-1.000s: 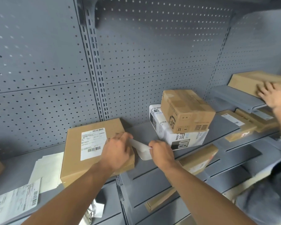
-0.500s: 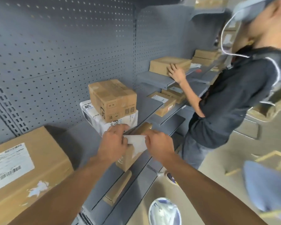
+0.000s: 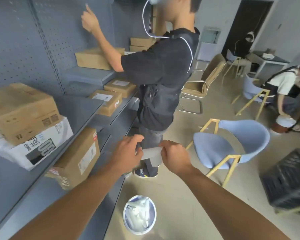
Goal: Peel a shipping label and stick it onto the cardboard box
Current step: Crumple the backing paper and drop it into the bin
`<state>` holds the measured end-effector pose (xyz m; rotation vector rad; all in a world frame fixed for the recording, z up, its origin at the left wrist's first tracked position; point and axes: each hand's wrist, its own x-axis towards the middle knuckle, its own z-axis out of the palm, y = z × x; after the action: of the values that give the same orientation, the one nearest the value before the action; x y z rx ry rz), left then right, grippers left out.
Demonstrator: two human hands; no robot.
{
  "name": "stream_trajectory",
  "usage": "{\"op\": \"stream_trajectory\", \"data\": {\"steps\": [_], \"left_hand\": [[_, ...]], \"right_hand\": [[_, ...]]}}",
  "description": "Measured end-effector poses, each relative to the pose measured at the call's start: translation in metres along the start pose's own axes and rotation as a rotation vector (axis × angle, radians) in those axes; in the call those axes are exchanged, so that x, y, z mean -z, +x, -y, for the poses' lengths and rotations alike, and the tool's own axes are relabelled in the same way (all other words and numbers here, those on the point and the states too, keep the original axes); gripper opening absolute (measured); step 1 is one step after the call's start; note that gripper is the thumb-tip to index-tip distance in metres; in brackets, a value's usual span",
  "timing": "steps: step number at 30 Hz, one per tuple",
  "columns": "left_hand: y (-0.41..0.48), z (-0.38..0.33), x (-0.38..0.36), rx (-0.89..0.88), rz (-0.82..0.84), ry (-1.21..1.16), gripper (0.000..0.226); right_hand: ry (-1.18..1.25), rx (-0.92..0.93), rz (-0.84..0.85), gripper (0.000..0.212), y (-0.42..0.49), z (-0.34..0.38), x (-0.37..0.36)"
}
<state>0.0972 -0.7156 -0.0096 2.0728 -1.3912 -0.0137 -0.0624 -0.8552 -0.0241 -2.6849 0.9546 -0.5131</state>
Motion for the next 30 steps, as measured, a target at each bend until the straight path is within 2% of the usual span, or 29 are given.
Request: {"op": "stream_trajectory", "data": {"steps": [6, 10, 15, 21, 26, 30], "left_hand": [[0.015, -0.021, -0.063, -0.071, 0.212, 0.032, 0.046], [0.014, -0.019, -0.088, -0.063, 0.242, 0.000, 0.041], [0.007, -0.004, -0.106, -0.049, 0.315, -0.011, 0.035], [-0.003, 0.035, -0.124, 0.022, 0.334, 0.019, 0.025], [-0.020, 0.079, -0.141, 0.033, 0.421, 0.040, 0.028], [-0.036, 0.107, -0.162, 0.054, 0.484, 0.010, 0.030]], "right_hand": [[0.086, -0.054, -0.041, 0.032, -0.020, -0.054, 0.002], [0.132, -0.058, -0.041, 0.030, -0.031, -0.076, -0.009], [0.174, -0.089, 0.044, 0.037, -0.044, -0.084, -0.027], [0.158, -0.125, 0.195, 0.055, -0.054, -0.081, -0.060], [0.160, -0.122, 0.304, 0.046, -0.063, -0.057, -0.112], [0.140, -0.192, 0.333, 0.029, -0.070, -0.050, -0.152]]}}
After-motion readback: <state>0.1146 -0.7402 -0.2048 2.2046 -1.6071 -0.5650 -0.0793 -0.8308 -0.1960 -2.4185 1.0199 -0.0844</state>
